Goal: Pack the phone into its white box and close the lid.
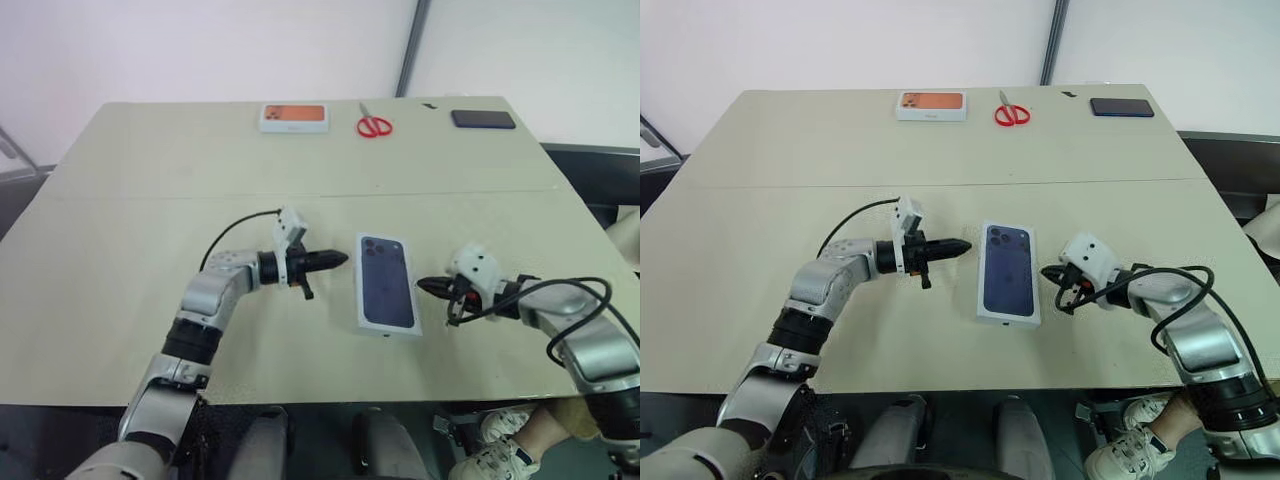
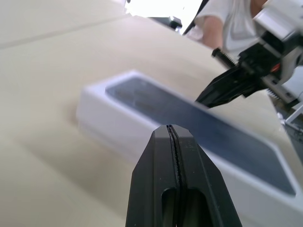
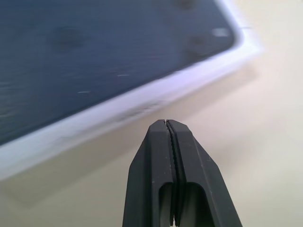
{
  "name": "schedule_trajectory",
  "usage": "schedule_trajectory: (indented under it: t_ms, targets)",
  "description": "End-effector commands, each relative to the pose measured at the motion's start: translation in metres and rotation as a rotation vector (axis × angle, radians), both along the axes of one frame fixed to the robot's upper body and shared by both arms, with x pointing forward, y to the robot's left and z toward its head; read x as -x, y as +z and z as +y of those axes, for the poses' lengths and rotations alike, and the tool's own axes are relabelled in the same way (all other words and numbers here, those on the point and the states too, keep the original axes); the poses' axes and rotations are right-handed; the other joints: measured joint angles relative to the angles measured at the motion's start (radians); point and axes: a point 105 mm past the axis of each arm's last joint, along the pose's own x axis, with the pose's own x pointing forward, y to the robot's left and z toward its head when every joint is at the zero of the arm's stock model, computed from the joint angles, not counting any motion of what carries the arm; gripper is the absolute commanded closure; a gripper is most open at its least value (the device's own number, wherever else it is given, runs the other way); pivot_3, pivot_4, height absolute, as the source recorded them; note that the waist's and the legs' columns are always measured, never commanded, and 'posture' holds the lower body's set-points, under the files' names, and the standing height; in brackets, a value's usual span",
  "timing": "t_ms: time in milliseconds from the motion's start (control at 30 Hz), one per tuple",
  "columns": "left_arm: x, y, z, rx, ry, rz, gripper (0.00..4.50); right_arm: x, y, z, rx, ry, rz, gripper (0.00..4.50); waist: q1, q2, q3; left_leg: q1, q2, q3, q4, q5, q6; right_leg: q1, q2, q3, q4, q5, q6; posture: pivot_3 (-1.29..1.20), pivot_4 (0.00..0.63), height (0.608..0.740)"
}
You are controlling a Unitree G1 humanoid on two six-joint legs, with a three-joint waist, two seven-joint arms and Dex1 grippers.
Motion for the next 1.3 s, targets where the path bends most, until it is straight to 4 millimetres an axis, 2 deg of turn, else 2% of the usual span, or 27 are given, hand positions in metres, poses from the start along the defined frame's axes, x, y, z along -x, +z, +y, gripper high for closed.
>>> schedule_trajectory:
  t_ms: [33,100,167,267,333,533,700,800,967,1033,1133,1233,1300]
  targets:
    - [-0.001,0.030,-0.011,0.129,-0.028,-0.013,4.50,-0.003,0.027,0.012,-0.110,0.034,-0.080,4.48,0.000,0.000,0.000,0.000,0.000,0.000,0.000,0.000,0.000,0.000,0.000,0.000,0.000,0.000,0.000,0.00,0.150,0.740]
    - [0.001,0.039,-0.019,0.174,-0.054,0.009,4.50,0.001,0.032,0.026,-0.167,0.076,-0.081,4.48,-0.001,0.000,0.000,0.000,0.000,0.000,0.000,0.000,0.000,0.000,0.000,0.000,0.000,0.000,0.000,0.00,0.150,0.740]
    - [0.005,0.033,-0.027,0.138,-0.090,0.007,4.50,0.008,0.030,0.039,-0.185,0.126,-0.061,4.48,-0.003,0.000,0.000,0.000,0.000,0.000,0.000,0.000,0.000,0.000,0.000,0.000,0.001,0.000,0.000,0.00,0.150,0.740]
    - [0.012,0.007,-0.032,0.004,-0.133,0.015,4.50,0.018,0.020,0.052,-0.194,0.171,-0.010,4.48,-0.003,0.000,0.000,0.001,0.000,0.000,0.000,0.000,0.000,0.000,0.000,0.000,0.001,0.000,0.000,0.00,0.150,0.740]
    - [0.016,-0.012,-0.030,-0.098,-0.154,0.006,4.50,0.024,0.007,0.056,-0.135,0.201,0.016,4.48,-0.002,0.000,0.000,0.001,0.000,0.000,0.000,0.000,0.000,0.000,0.000,0.000,0.001,0.000,0.000,0.00,0.150,0.740]
    - [0.022,-0.050,-0.018,-0.288,-0.167,-0.005,4.50,0.025,-0.020,0.048,0.034,0.207,0.027,4.48,-0.001,0.000,-0.001,0.001,0.000,0.000,0.001,0.000,0.000,0.001,0.000,0.000,0.001,0.000,0.000,0.00,0.150,0.740]
    - [0.020,-0.047,-0.015,-0.255,-0.146,0.007,4.50,0.016,-0.014,0.046,0.024,0.184,-0.009,4.48,0.000,0.000,-0.002,0.003,0.000,0.000,0.001,0.000,0.000,0.004,0.000,0.000,-0.001,0.000,0.000,0.00,0.150,0.740]
    - [0.011,-0.031,-0.019,-0.166,-0.101,0.012,4.50,0.003,-0.003,0.045,-0.027,0.139,-0.053,4.48,0.000,0.000,-0.002,0.003,0.000,-0.001,0.001,0.000,0.000,0.004,0.000,0.000,0.000,0.000,0.000,0.00,0.150,0.740]
    - [-0.010,-0.009,-0.024,-0.098,0.001,-0.089,4.50,-0.023,0.015,0.037,-0.051,0.042,-0.143,4.48,0.000,-0.001,-0.001,0.001,0.000,-0.001,0.002,0.000,0.000,0.002,0.000,0.000,0.000,0.000,0.000,0.00,0.150,0.740]
    - [-0.020,-0.011,-0.025,-0.128,0.049,-0.114,4.50,-0.029,0.012,0.035,-0.021,0.031,-0.152,4.48,0.000,-0.001,-0.001,0.001,0.000,-0.001,0.001,0.000,0.000,0.001,0.000,0.000,0.000,0.000,0.000,0.00,0.150,0.740]
    - [-0.027,-0.025,-0.026,-0.202,0.065,-0.113,4.50,-0.033,-0.004,0.032,0.083,0.038,-0.151,4.48,-0.001,0.000,-0.001,0.001,-0.001,0.000,0.002,0.000,0.000,0.001,0.000,0.000,0.001,0.000,0.000,0.00,0.150,0.740]
    - [-0.022,-0.048,-0.022,-0.315,0.021,-0.078,4.50,-0.029,-0.013,0.038,0.099,0.074,-0.125,4.48,-0.002,-0.001,-0.001,0.001,-0.001,0.000,0.002,-0.001,0.001,0.002,0.000,0.000,0.001,0.000,0.000,0.00,0.150,0.740]
    - [-0.020,-0.045,-0.022,-0.286,0.020,-0.066,4.50,-0.029,-0.012,0.040,0.084,0.073,-0.126,4.48,-0.002,-0.001,-0.002,0.002,-0.001,0.000,0.002,-0.001,0.001,0.003,0.000,-0.001,0.001,0.000,0.000,0.00,0.150,0.740]
